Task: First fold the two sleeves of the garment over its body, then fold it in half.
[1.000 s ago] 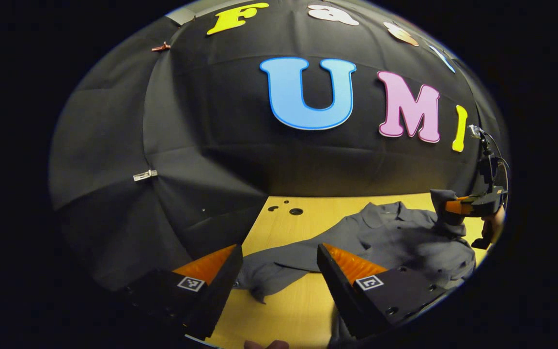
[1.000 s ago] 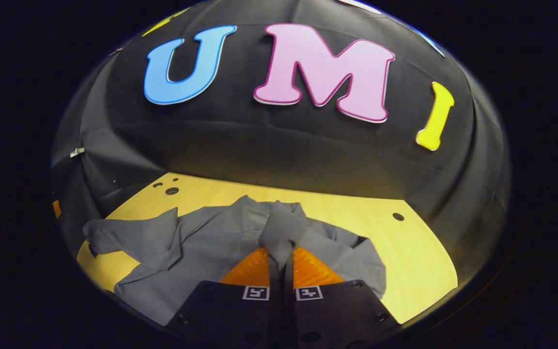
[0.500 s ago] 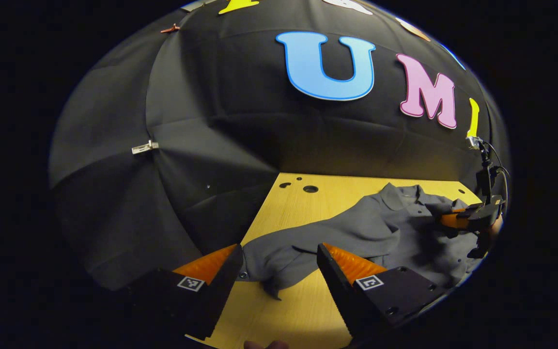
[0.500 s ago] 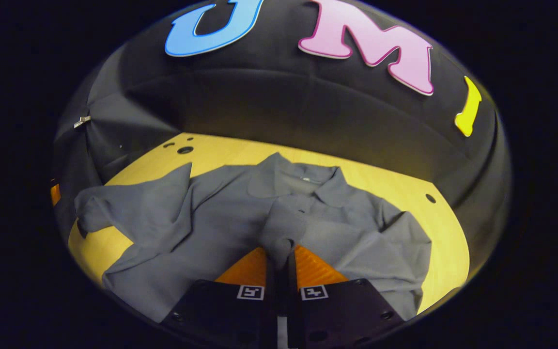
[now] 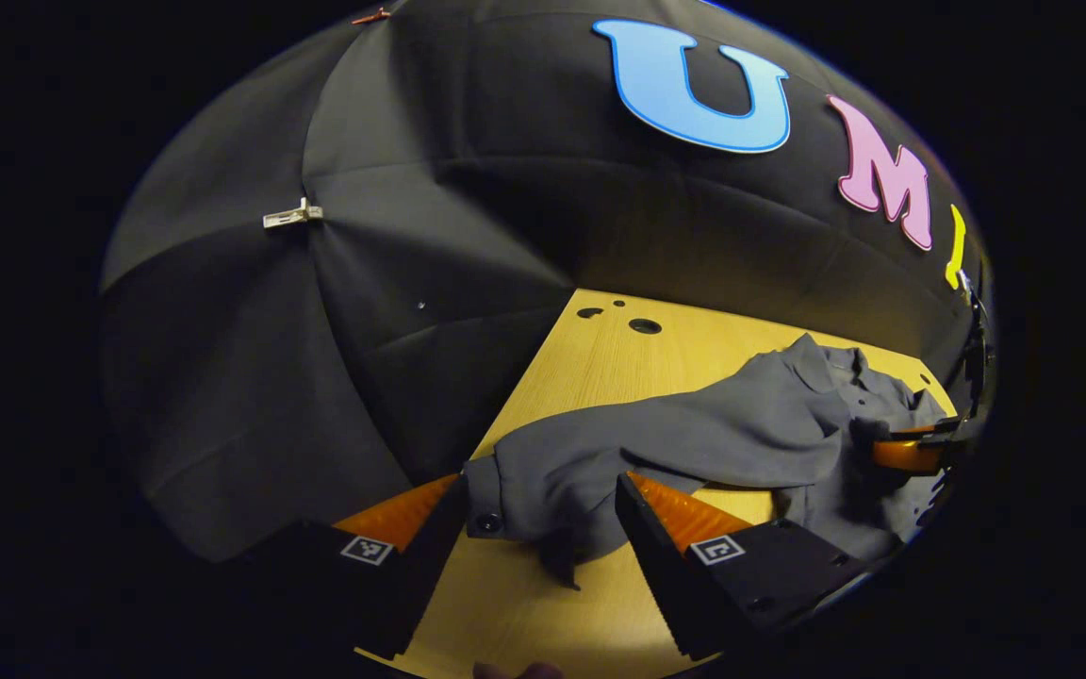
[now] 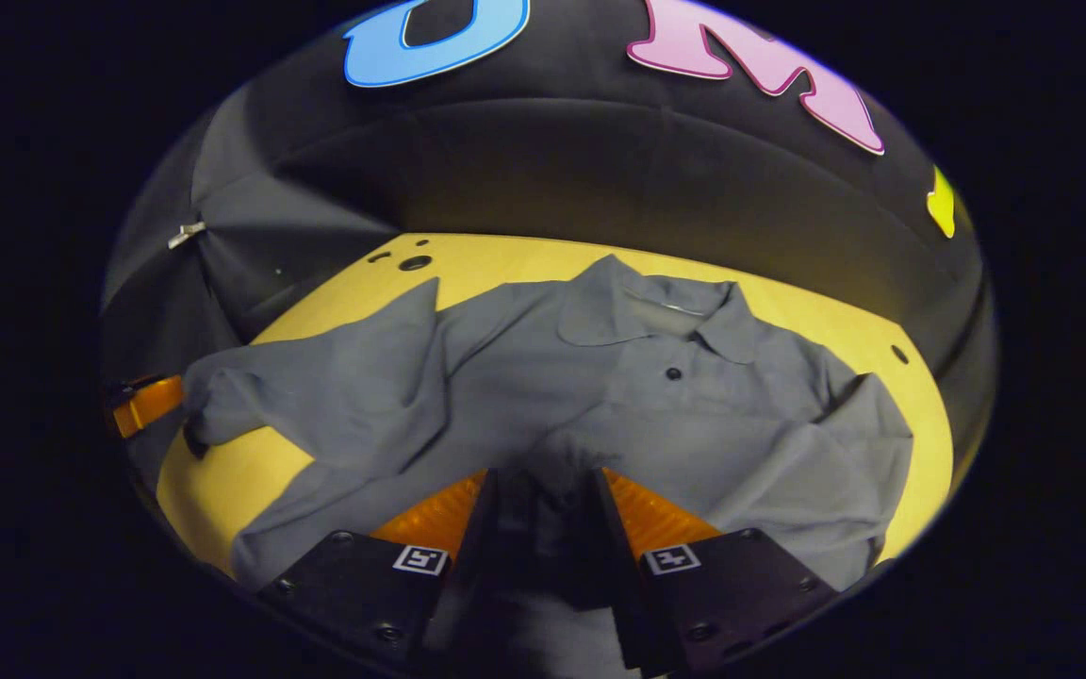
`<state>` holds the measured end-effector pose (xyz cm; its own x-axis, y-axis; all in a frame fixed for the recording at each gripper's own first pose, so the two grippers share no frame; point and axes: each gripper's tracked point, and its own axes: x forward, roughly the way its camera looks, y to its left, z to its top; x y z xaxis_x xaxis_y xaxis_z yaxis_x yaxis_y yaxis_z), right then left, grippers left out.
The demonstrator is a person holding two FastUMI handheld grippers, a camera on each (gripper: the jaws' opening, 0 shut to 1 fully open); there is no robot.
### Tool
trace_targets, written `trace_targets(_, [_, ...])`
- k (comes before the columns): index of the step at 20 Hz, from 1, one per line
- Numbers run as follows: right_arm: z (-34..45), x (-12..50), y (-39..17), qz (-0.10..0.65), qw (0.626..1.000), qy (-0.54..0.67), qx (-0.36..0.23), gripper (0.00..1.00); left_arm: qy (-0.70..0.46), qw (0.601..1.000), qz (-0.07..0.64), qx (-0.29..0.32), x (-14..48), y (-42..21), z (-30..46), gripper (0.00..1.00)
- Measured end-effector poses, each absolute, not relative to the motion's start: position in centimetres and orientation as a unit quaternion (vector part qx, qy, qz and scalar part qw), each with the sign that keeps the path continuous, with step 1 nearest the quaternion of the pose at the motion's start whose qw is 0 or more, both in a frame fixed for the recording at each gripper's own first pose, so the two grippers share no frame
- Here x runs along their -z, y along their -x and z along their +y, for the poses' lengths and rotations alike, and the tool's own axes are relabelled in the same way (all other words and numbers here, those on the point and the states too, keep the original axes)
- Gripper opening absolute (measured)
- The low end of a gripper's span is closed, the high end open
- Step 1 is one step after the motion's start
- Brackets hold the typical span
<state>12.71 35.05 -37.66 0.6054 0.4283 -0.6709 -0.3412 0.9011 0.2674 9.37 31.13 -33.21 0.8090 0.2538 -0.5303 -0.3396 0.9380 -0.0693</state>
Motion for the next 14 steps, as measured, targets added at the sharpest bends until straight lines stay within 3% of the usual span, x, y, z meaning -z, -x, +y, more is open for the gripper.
trace_targets(1, [35.6,36.8,-12.4,0.384,0.892,-0.072,-0.226,0.73,0.083,0.946,0.271,-0.156,33.7,-9.5,31.2,0.98])
trace_targets(2, [35.4,35.9,-12.4,0.375,0.895,-0.084,-0.225,0.72,0.089,0.944,0.278,-0.153,34.3,-9.8,31.1,0.97])
trace_targets(3, [35.0,34.9,-12.3,0.368,0.899,-0.091,-0.221,0.92,0.095,0.942,0.286,-0.148,34.8,-10.0,30.8,0.96])
trace_targets(4, [34.0,34.2,-12.3,0.362,0.903,-0.092,-0.21,0.98,0.099,0.94,0.294,-0.144,35.3,-10.1,30.5,0.96])
trace_targets(9, [28.6,31.0,-10.8,0.344,0.919,-0.074,-0.179,0.99,0.087,0.933,0.318,-0.147,36.8,-10.8,30.9,0.94])
trace_targets(14, [21.9,29.8,-7.2,0.351,0.922,-0.052,-0.154,0.99,0.076,0.916,0.366,-0.143,39.0,-10.5,30.7,0.99])
